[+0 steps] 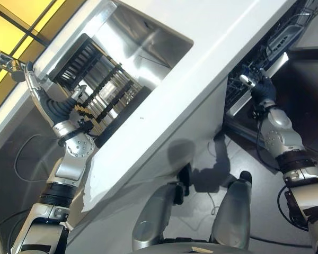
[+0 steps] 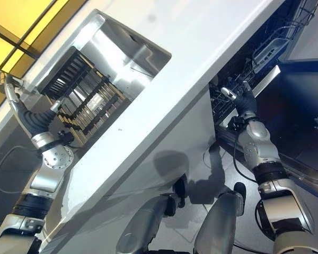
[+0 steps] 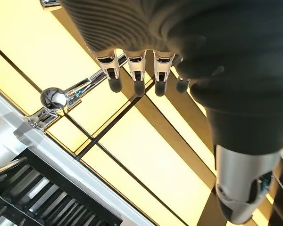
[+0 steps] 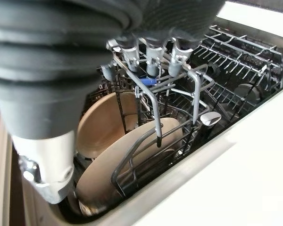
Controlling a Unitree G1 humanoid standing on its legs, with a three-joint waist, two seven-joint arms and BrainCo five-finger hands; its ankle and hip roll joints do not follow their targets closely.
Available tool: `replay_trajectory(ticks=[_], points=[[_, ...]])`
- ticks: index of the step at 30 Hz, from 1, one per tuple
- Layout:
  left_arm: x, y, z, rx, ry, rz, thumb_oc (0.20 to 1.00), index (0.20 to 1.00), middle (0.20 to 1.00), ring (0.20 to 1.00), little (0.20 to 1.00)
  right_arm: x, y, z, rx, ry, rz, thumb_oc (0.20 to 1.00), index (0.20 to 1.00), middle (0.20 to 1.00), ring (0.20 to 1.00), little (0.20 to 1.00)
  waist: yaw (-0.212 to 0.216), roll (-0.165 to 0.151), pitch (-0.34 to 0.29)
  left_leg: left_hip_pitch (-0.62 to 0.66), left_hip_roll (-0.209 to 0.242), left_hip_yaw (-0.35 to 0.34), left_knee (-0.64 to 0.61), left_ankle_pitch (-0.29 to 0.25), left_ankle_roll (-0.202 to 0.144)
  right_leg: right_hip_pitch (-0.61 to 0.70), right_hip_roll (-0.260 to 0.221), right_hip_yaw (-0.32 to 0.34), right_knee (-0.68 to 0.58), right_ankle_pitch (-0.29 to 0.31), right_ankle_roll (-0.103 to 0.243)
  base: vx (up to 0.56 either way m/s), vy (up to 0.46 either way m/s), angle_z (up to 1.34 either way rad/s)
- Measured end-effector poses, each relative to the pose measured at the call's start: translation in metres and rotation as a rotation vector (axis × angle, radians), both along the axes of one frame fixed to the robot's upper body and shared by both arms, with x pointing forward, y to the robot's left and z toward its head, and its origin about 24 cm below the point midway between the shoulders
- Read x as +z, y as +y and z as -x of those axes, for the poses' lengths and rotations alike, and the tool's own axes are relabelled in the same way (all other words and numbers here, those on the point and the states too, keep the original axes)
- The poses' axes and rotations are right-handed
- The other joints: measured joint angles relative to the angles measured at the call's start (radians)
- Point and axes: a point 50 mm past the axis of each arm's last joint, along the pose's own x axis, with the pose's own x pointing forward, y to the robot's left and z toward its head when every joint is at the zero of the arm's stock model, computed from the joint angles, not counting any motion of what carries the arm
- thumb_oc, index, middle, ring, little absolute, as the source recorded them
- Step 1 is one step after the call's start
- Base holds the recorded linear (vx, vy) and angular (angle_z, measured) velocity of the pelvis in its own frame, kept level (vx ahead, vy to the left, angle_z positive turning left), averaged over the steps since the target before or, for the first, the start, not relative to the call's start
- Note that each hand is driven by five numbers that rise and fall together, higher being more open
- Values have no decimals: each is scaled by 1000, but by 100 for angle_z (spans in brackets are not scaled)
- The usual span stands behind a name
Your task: Pick up plates and place into dishwasher.
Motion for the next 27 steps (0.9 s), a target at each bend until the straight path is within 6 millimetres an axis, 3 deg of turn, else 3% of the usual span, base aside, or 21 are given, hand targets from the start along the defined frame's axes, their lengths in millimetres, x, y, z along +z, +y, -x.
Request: replay_trajectory(ticks=[3,5,7,10,14,16,18,19,20,21,22,24,27], points=[[0,-4,4,-36,-5,-8,1000,1000,1000,1000,1000,-13,-6,19,-29,5,60,1000,1000,1000,1000,1000,-2,-4,2,1,16,3,47,-37,3,27,12,1,-14,-1,1,49,-129,-9],[-2,-1,6,-25,5,-19,1000,1000,1000,1000,1000,-1,-5,33,-39,-105,114,1000,1000,1000,1000,1000,-11,-13,9,7,31,11,73,-61,4,45,22,2,-32,2,-1,20,-79,-22],[-5,6,10,-1,19,-31,1000,1000,1000,1000,1000,22,-1,42,-56,-246,144,1000,1000,1000,1000,1000,-31,-43,27,39,49,36,79,-81,9,83,35,-4,-69,23,-1,-69,24,-41],[-4,16,13,28,32,-58,1000,1000,1000,1000,1000,41,-1,48,-117,-358,142,1000,1000,1000,1000,1000,-29,-82,16,51,81,91,72,-99,20,95,55,-27,-144,93,-16,-266,76,-60],[14,26,11,50,-9,-114,1000,1000,1000,1000,1000,27,-4,52,-226,-331,105,1000,1000,1000,1000,1000,-24,-141,3,14,137,132,73,-95,32,100,96,-98,-297,208,-51,-233,1,-54],[19,28,14,59,-30,-114,1000,1000,1000,1000,1000,13,-8,58,-268,-290,97,1000,1000,1000,1000,1000,-1,-141,1,12,182,157,56,-89,37,104,108,-140,-338,173,-54,-154,-56,-63],[25,34,19,92,-49,-151,1000,1000,1000,1000,1000,2,-9,62,-302,-264,76,1000,1000,1000,1000,1000,17,-142,0,6,240,204,41,-73,31,5,105,-152,-19,80,-148,-187,-117,-59],[27,36,19,103,-52,-160,1000,1000,1000,1000,1000,1,-10,63,-315,-261,72,1000,1000,1000,1000,1000,22,-148,-3,8,246,221,17,-54,24,0,96,-166,41,49,-153,-166,-139,-31],[30,39,20,113,-52,-177,1000,1000,1000,1000,1000,1,-10,63,-330,-263,65,1000,1000,1000,1000,1000,29,-161,-10,10,242,241,-8,-39,17,21,85,-182,16,48,-156,-153,-76,-26],[33,42,20,122,-48,-199,1000,1000,1000,1000,1000,2,-9,63,-349,-272,63,1000,1000,1000,1000,1000,31,-175,-13,8,231,249,-19,-30,5,64,84,-192,-70,37,-119,-154,12,-32],[33,45,20,132,-40,-204,1000,1000,1000,1000,1000,6,-8,61,-371,-290,66,1000,1000,1000,1000,1000,30,-171,-12,0,219,245,-20,-24,-2,89,94,-190,-139,43,-42,-145,68,-44],[29,45,18,138,-12,-205,1000,1000,1000,1000,1000,12,-8,60,-424,-312,69,1000,1000,1000,1000,1000,19,-141,-8,-3,210,209,-30,-20,-8,80,118,-171,-178,75,-50,-106,90,-55],[28,43,17,145,-3,-235,1000,1000,1000,1000,1000,6,-18,68,-548,-303,94,1000,1000,1000,1000,1000,-19,-134,-9,7,199,217,-28,-20,-9,77,116,-141,-197,83,-49,-59,92,-26]])
